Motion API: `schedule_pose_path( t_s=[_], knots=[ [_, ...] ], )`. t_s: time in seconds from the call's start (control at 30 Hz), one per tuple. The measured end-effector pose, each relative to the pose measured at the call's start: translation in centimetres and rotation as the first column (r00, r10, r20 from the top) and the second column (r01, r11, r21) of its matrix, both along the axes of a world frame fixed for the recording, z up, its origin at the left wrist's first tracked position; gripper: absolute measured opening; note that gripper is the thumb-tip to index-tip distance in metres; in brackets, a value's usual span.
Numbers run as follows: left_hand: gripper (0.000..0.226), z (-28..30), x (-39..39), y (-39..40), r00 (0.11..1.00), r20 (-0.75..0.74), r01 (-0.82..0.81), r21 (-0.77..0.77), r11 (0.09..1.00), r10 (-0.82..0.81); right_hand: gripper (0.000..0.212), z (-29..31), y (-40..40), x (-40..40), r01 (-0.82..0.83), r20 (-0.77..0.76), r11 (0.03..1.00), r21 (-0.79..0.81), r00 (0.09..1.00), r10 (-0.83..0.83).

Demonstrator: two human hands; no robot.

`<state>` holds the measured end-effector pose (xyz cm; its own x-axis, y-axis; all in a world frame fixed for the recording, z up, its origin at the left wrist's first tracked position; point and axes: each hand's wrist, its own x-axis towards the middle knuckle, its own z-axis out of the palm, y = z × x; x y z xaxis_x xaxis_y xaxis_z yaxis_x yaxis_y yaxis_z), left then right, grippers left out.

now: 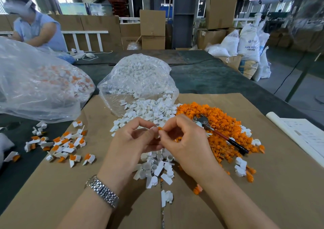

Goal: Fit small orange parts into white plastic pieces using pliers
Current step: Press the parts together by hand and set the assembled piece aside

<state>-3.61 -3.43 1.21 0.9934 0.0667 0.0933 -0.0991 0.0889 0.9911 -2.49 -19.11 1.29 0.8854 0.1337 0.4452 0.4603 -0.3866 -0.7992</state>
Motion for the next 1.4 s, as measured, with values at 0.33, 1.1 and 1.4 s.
schedule_pose_path(
  t_s=[0.33,1.1,1.4],
  knots=[
    [0.007,0.5,0.0,1.6,0.979,-0.161,0.131,0.009,0.991,-0.128,0.022,0.6,-2.2,0.6,-0.258,-0.170,0.966,0.000,0.952,0.254],
    [0.024,0.6,0.0,1.9,0.970,-0.169,0.158,-0.107,0.982,-0.175,0.019,0.1,-1.9,0.7,-0.250,-0.113,0.968,0.025,0.961,0.251],
    [0.021,0.5,0.2,2.1,0.976,-0.184,0.100,-0.114,0.988,-0.120,0.044,0.5,-4.5,1.4,0.404,0.013,0.762,-0.506,0.887,-0.462]
  ],
)
